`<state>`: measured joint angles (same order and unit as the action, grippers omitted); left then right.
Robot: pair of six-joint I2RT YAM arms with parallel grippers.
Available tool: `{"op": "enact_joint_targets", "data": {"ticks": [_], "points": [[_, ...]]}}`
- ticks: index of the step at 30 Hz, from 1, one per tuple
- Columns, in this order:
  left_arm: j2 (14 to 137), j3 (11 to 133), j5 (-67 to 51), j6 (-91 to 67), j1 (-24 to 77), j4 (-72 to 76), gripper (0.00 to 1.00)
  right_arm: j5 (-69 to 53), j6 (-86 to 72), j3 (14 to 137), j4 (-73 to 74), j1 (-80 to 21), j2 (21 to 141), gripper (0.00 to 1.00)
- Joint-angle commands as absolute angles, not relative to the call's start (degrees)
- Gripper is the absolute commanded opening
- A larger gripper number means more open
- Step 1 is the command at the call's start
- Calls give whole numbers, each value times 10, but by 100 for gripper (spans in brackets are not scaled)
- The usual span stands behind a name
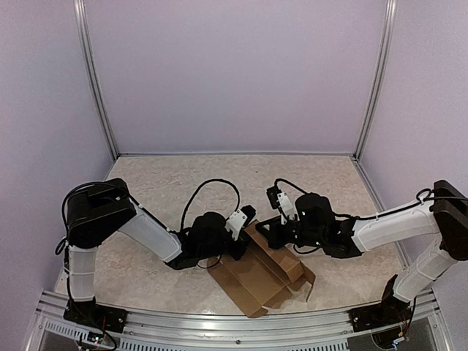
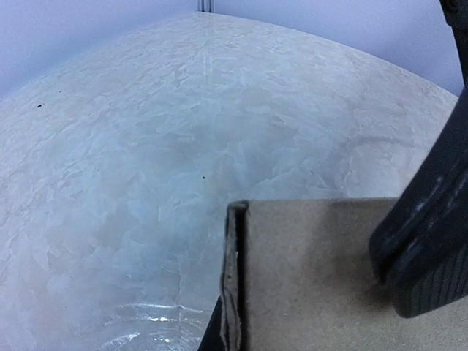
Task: Fold the paper box
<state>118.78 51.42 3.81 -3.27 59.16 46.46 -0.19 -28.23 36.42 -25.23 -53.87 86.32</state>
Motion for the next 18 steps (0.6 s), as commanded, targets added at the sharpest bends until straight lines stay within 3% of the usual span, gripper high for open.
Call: {"op": "enact_joint_targets", "data": {"ticks": [1,5,10,18], "points": [[1180,516,52,-40,604,519,0,1,-272,350,-240,-535,866,0],[1183,522,47,-37,605,503,2,18,-268,348,-236,-535,876,0],[1192,516,47,-41,606,536,17,33,-270,342,-230,-535,881,0],[1225,522,83,-63,617,608,18,31,-284,333,-237,-530,878,0]]}}
